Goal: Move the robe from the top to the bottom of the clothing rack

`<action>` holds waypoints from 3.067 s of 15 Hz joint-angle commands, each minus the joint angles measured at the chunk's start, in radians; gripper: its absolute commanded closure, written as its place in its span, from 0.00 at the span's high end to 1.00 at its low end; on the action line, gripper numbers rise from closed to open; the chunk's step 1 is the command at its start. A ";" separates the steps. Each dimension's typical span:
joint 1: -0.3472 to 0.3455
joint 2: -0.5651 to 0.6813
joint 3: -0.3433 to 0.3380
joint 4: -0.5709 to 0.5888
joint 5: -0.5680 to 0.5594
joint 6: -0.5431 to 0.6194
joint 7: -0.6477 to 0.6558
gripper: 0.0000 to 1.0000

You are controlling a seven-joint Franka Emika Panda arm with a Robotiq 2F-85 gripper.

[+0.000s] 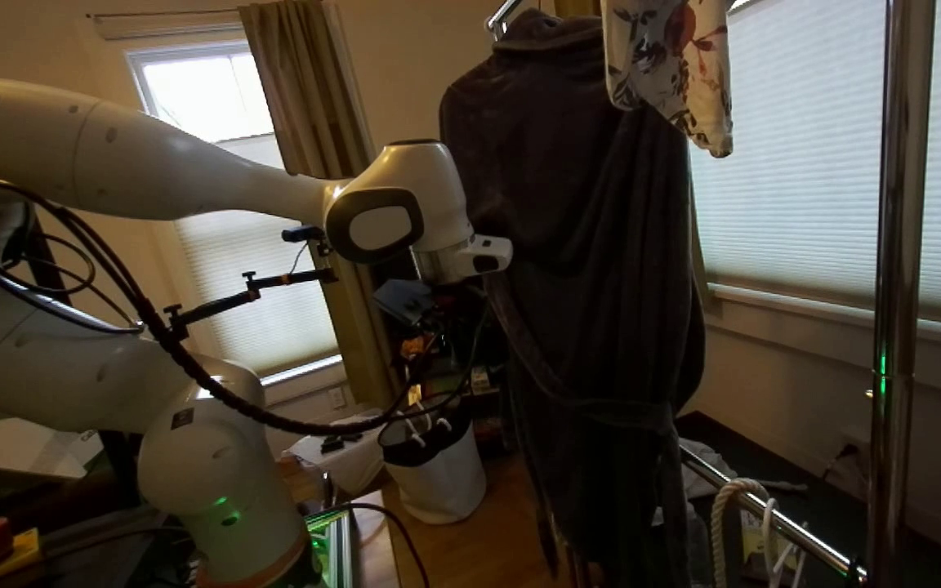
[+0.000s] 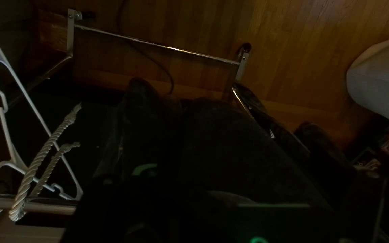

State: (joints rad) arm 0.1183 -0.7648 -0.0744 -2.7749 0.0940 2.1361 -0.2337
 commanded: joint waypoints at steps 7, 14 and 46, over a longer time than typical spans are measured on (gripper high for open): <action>-0.004 0.000 0.004 0.002 0.003 -0.003 -0.002 1.00; 0.049 -0.100 0.037 0.148 0.101 -0.059 0.051 1.00; 0.010 -0.178 -0.045 0.599 0.221 -0.158 0.139 1.00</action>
State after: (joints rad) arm 0.1265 -0.9713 -0.0969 -2.2994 0.2648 1.9902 -0.1279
